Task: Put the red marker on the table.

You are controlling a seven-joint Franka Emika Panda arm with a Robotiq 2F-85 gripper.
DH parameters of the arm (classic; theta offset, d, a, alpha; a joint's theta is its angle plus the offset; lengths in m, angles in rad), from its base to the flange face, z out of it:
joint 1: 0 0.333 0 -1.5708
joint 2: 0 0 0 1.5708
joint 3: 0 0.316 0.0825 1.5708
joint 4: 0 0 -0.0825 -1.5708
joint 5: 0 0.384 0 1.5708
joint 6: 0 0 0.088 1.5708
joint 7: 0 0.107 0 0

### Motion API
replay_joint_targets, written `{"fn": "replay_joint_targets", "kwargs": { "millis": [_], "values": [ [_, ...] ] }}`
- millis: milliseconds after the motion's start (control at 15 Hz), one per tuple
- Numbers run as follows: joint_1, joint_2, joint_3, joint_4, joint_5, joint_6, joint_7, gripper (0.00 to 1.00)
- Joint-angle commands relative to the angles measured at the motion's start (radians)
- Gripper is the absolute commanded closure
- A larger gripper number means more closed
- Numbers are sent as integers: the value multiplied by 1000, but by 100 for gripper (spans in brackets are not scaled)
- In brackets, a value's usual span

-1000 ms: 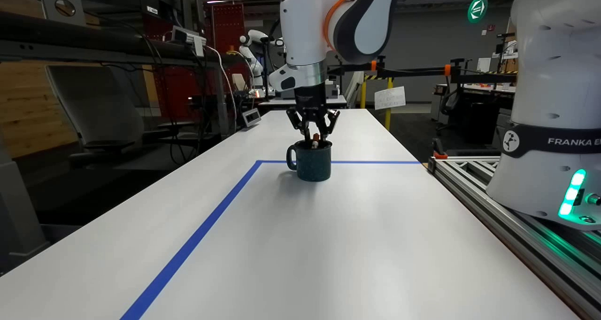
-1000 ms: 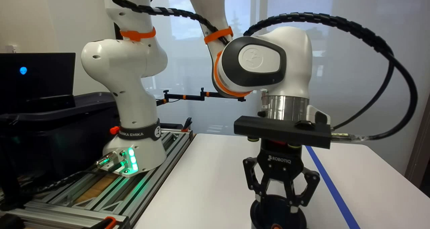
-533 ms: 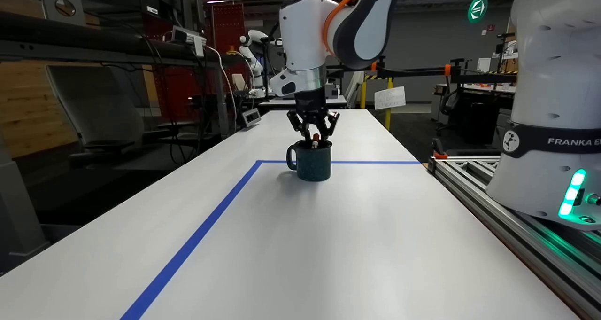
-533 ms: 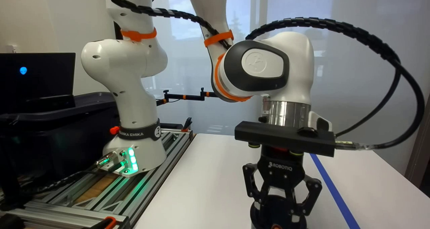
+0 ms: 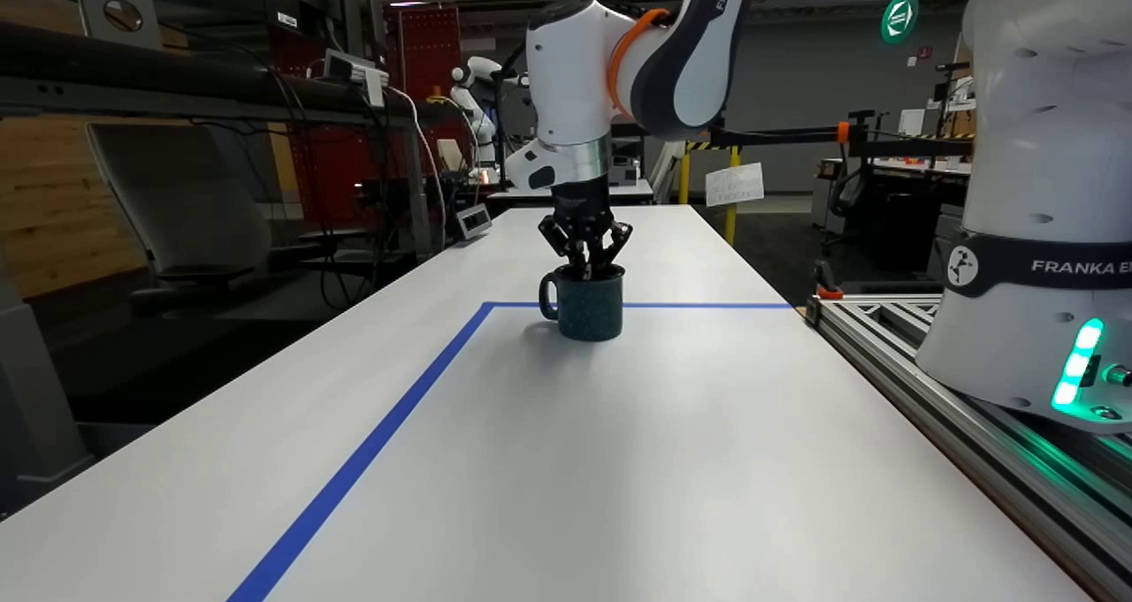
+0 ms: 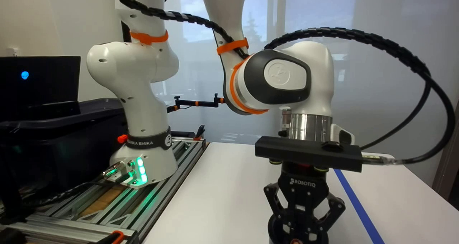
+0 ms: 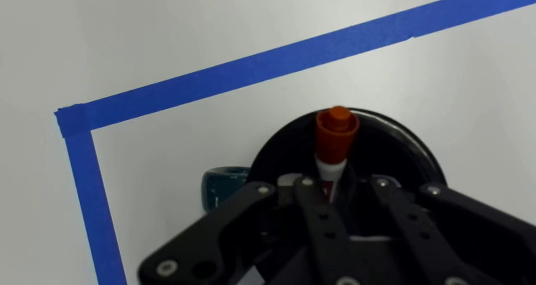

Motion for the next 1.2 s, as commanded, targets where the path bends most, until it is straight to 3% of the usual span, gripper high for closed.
{"fn": "replay_joint_targets", "kwargs": {
  "millis": [0,333,667,933,1133],
  "values": [
    [6,-109,14,-51,-24,-41,-1,95],
    [16,-309,21,-131,-83,-127,32,95],
    [30,-413,37,-156,-107,-74,25,95],
    [23,-371,-7,-122,-154,141,-31,95],
    [6,-283,-91,-111,-101,381,-164,95]
  ]
}}
